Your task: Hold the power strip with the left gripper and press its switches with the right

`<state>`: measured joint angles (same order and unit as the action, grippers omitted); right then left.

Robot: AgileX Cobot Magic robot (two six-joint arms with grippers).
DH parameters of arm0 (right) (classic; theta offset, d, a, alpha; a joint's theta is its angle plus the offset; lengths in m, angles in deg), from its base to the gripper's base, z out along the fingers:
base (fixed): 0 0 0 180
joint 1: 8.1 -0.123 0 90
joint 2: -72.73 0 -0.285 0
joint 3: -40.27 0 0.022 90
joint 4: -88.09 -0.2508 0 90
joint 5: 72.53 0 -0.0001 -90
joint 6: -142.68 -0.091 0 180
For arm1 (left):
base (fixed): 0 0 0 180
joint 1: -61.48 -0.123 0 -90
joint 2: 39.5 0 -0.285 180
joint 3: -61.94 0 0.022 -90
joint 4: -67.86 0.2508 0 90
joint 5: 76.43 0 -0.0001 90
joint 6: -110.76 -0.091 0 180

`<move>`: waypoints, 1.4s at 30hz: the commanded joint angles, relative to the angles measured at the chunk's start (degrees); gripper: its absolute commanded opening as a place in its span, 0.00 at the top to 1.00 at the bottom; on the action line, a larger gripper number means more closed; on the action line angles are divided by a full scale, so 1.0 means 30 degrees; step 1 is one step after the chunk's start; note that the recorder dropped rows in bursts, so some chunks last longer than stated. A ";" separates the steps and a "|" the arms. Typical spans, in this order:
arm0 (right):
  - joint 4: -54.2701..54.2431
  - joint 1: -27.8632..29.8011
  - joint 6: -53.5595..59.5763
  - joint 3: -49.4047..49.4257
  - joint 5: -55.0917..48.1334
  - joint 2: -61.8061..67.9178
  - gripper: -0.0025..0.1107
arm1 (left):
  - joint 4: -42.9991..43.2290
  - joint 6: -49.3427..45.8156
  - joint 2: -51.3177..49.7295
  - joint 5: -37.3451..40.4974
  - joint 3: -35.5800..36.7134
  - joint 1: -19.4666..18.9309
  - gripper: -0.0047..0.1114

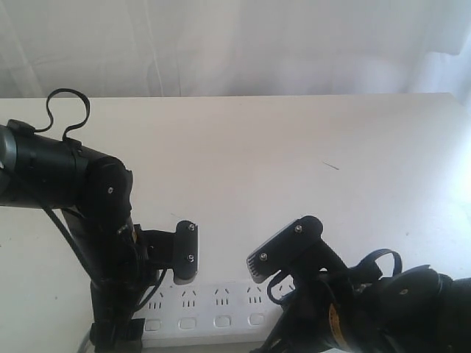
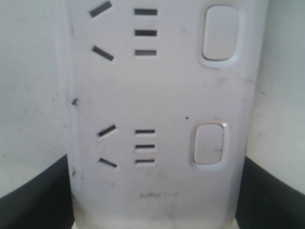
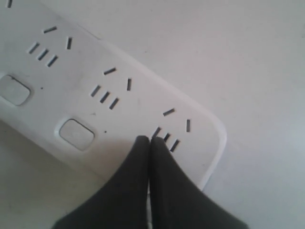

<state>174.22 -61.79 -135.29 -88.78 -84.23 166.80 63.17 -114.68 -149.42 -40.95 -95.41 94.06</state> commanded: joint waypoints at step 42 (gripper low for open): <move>-0.0937 0.0009 0.0654 0.0681 -0.0136 0.0178 0.98 | -0.0749 0.0065 -0.0741 0.1743 0.0595 0.0123 0.96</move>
<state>172.77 -61.79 -134.30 -88.26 -84.02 166.80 63.28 -114.92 -149.42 -40.95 -95.41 94.06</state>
